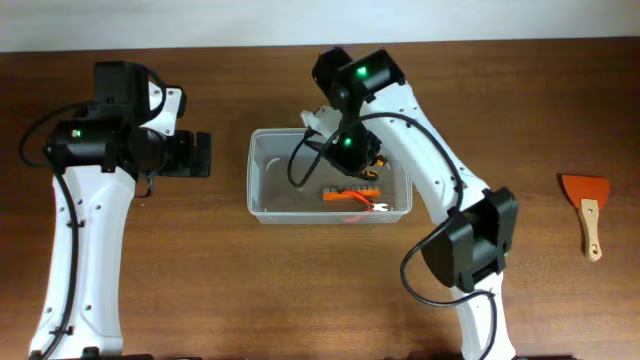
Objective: Pack container
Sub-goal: 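Lower the pliers into the container and open the right gripper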
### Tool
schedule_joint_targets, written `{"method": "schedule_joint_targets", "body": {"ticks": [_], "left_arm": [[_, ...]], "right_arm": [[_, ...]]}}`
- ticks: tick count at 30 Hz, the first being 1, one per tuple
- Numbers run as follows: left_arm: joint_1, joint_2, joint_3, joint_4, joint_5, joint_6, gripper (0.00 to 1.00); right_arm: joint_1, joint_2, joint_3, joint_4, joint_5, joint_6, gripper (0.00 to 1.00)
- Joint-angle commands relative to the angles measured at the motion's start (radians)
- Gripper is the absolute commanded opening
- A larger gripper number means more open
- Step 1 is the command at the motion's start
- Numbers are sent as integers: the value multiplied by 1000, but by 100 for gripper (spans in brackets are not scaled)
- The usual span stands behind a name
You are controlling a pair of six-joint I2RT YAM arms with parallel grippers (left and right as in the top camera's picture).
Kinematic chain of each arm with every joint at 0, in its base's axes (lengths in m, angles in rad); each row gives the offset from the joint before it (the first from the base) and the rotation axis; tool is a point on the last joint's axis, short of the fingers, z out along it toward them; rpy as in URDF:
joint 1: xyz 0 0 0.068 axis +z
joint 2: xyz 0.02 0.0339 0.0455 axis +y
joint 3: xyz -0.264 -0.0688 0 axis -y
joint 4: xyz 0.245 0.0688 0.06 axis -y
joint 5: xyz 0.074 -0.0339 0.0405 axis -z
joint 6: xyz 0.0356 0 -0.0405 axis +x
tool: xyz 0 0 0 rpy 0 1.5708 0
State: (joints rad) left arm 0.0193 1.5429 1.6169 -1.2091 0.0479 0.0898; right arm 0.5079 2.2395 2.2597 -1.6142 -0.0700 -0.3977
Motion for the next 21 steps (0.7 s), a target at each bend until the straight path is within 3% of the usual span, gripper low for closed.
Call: {"method": "schedule_joint_targets", "body": {"ticks": [1, 21], "left_arm": [[3, 0, 18, 0, -3, 2, 99], [3, 0, 18, 0, -3, 2, 99]], "right_arm": [[9, -35, -46, 41, -13, -70, 13], [8, -22, -259, 211, -77, -172, 13]]}}
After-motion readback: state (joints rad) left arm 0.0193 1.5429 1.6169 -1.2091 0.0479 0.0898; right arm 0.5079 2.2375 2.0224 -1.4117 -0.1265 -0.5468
